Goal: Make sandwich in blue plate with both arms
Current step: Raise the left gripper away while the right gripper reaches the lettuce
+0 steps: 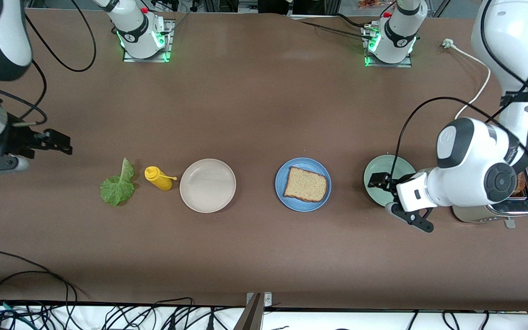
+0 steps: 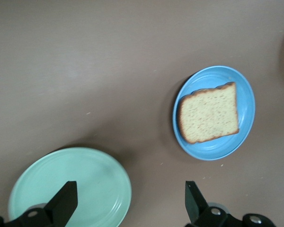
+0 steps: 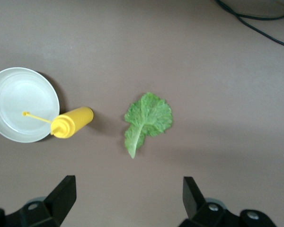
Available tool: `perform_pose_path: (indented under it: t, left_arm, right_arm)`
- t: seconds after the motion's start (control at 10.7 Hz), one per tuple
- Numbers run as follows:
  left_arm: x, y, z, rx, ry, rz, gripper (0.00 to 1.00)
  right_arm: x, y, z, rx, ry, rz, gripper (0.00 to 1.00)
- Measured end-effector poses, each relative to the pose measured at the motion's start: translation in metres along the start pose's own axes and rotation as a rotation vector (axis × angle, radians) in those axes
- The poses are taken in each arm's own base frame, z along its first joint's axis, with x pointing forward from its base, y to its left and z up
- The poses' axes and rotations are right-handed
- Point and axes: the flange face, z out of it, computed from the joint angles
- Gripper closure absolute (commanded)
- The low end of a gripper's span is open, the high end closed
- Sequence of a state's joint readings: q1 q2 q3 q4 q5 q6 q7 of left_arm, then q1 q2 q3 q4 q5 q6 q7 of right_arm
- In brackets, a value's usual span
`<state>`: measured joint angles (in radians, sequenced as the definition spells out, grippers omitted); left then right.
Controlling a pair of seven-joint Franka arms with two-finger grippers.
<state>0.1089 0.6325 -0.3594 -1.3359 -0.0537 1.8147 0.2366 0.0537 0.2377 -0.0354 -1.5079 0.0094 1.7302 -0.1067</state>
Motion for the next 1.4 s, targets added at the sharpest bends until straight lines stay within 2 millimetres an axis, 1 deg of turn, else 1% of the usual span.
perform_pose_path:
  t: [0.09, 0.19, 0.28, 0.37, 0.47, 0.56, 0.65, 0.74, 0.93, 1.02, 1.12, 1.21, 1.4]
  left_arm:
    - [-0.006, 0.005, -0.022, 0.049, 0.004, -0.014, 0.00]
    - [-0.015, 0.013, -0.052, 0.106, 0.008, -0.027, 0.00]
    - [-0.030, 0.025, -0.086, 0.170, -0.001, -0.046, 0.00]
    - [-0.047, 0.038, -0.115, 0.204, -0.017, -0.072, 0.00]
    - [-0.062, 0.050, -0.139, 0.224, -0.029, -0.097, 0.00]
    - [-0.073, 0.059, -0.155, 0.237, -0.031, -0.112, 0.00]
    - [-0.080, 0.064, -0.167, 0.247, -0.022, -0.119, 0.00]
    - [-0.086, 0.065, -0.178, 0.262, -0.006, -0.135, 0.00]
    - [-0.100, 0.058, -0.200, 0.260, 0.028, -0.184, 0.00]
    - [-0.110, 0.055, -0.209, 0.251, 0.041, -0.204, 0.00]
    - [-0.122, 0.056, -0.213, 0.254, 0.042, -0.215, 0.00]
    - [-0.135, 0.059, -0.213, 0.258, 0.034, -0.223, 0.00]
    - [-0.150, 0.061, -0.211, 0.243, 0.031, -0.239, 0.00]
  right_arm:
    - [0.009, -0.005, 0.016, -0.001, -0.001, -0.005, 0.00]
    - [0.017, -0.006, 0.032, -0.002, -0.003, -0.007, 0.00]
    - [0.026, -0.005, 0.050, -0.004, 0.000, -0.006, 0.00]
    - [0.034, -0.004, 0.066, -0.005, 0.003, -0.006, 0.00]
    - [0.040, -0.002, 0.081, -0.007, 0.005, -0.006, 0.00]
    - [0.046, 0.000, 0.095, -0.009, 0.011, -0.005, 0.00]
    - [0.050, 0.002, 0.109, -0.011, 0.003, -0.003, 0.00]
    - [0.052, 0.004, 0.126, -0.010, -0.018, 0.000, 0.00]
    - [0.056, 0.007, 0.170, -0.014, -0.010, 0.004, 0.00]
    - [0.052, 0.008, 0.194, -0.016, -0.004, 0.000, 0.00]
    - [0.045, 0.009, 0.211, -0.015, -0.015, -0.003, 0.00]
    - [0.039, 0.009, 0.224, -0.015, -0.024, -0.004, 0.00]
    - [0.027, 0.014, 0.248, -0.015, -0.028, 0.006, 0.00]
